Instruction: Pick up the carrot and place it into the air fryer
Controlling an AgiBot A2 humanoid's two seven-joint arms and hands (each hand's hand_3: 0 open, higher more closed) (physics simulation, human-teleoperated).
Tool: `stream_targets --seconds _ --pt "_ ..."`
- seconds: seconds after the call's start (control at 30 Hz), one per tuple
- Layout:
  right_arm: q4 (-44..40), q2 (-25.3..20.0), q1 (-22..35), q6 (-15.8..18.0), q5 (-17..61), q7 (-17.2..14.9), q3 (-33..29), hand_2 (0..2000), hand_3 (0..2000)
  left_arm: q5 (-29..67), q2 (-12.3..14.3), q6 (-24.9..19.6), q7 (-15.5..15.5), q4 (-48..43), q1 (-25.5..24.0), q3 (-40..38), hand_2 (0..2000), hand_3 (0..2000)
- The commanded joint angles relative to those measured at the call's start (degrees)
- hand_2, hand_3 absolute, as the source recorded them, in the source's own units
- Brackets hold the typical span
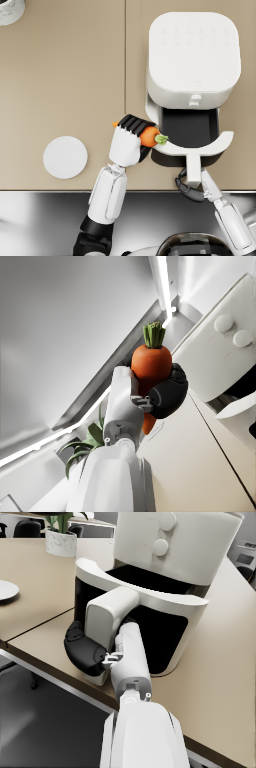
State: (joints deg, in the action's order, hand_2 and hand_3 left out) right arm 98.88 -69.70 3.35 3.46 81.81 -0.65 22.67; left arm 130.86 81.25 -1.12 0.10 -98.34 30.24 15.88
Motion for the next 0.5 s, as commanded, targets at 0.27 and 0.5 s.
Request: stream_targets --seconds 0.27,0.5 --pt "7.3 5.4 -6.0 2.1 0.0 0.1 0.6 2000 2000 0.0 8.4 -0.5 0.0 19.1 16.2 17.6 2000 2000" --pt "8.5 6.3 -7.1 1.8 0.0 0.1 0.8 2000 2000 0.0 7.2 -0.3 -0.1 25.9 17.8 24.4 2000 2000"
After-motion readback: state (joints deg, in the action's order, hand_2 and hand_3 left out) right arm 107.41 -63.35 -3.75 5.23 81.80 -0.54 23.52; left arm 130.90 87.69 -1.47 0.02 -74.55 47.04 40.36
